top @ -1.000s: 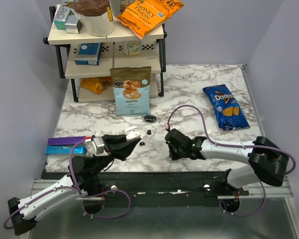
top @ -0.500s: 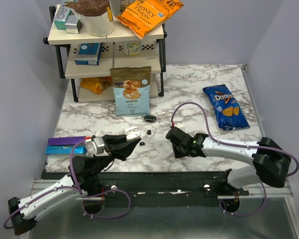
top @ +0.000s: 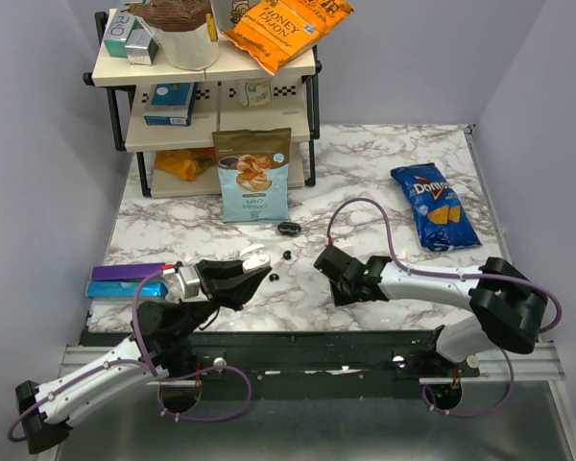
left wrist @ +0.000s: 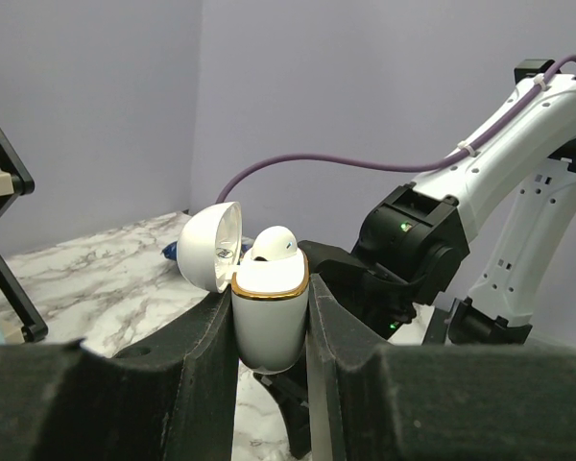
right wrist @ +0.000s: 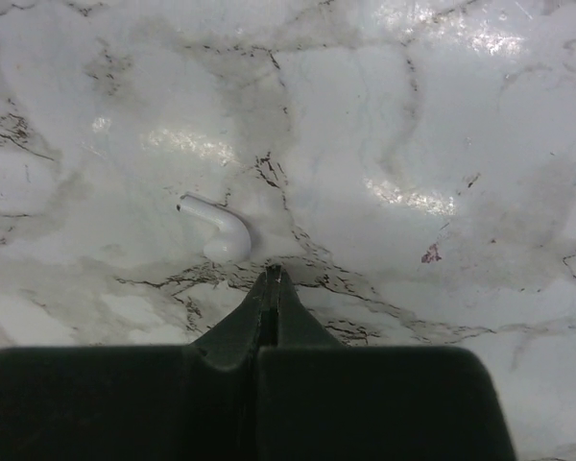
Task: Insert the wireless bluetooth earbuds into the charging case
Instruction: Adjust the earbud at the center of the board.
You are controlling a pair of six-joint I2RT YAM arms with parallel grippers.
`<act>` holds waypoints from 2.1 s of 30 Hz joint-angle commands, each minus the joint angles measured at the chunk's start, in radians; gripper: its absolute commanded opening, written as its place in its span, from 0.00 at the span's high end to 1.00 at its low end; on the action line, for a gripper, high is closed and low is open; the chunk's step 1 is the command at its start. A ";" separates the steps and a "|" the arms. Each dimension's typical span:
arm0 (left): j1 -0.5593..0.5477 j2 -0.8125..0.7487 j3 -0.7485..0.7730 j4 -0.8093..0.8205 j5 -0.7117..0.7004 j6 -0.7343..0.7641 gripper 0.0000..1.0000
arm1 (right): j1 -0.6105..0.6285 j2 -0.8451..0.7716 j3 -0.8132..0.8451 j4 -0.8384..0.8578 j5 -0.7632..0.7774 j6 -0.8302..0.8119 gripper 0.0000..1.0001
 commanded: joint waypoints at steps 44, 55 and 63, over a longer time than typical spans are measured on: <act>-0.009 0.015 -0.001 0.017 0.013 -0.004 1.00 | -0.010 0.079 -0.055 0.100 -0.149 -0.066 1.00; -0.010 -0.017 0.005 -0.016 0.010 -0.012 1.00 | 0.025 0.160 0.006 0.081 -0.094 -0.033 1.00; -0.010 -0.009 0.003 -0.011 0.010 -0.009 1.00 | 0.006 0.209 0.027 0.094 -0.065 -0.063 1.00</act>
